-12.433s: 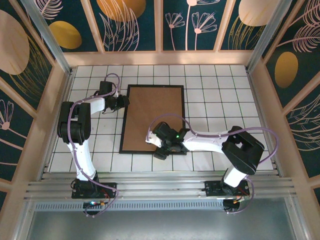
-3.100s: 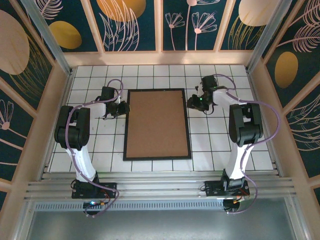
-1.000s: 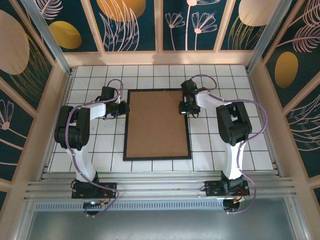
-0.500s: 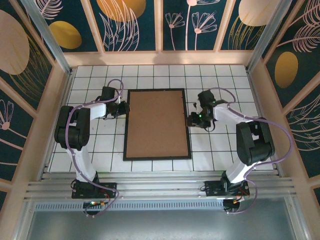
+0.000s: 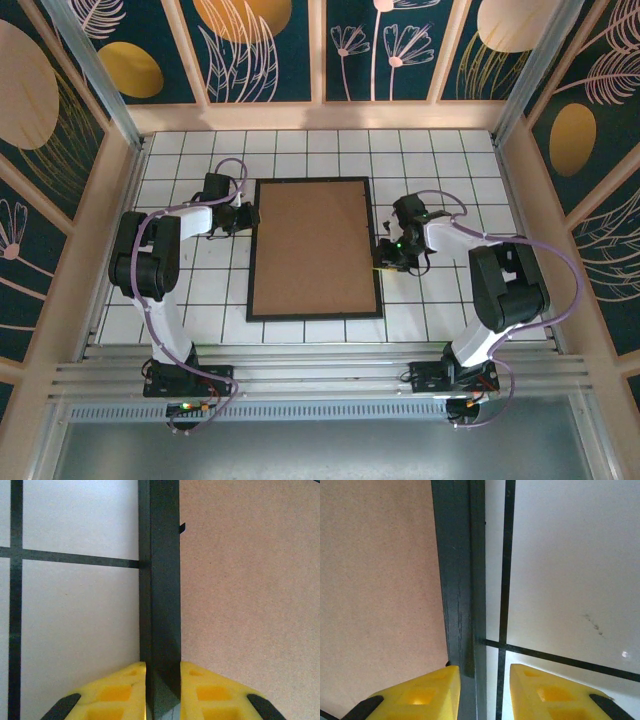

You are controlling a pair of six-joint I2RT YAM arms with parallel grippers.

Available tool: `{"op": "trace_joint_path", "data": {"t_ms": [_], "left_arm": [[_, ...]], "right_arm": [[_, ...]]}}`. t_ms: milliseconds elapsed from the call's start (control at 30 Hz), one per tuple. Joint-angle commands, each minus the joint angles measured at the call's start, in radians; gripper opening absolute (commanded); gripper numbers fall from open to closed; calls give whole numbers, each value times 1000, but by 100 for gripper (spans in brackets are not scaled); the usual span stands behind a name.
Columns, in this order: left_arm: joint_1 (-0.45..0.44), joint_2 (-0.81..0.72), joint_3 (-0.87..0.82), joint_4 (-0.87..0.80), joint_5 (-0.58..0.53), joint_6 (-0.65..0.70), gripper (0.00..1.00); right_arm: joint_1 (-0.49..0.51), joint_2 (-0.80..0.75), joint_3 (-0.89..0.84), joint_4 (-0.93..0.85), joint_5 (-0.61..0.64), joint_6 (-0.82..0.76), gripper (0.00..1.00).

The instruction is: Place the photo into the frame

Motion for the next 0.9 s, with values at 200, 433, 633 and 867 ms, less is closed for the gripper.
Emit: {"op": "trace_joint_path", "data": {"t_ms": [200,433,633,867], "left_arm": [[-17,-24,-2,-43,37,14,19],[-17,-26,-4,-41,42,13,19],[-18,-27,-8,-33,49,8,19],[-22,-32,-16,-28,50,6,19]], "right_arm": [[14,48,13,23,-14,9,33],[46,79,29,32,-18,18,34],[83,103,46,26,19,33,35],[152,149,61,-3,158,63,43]]}}
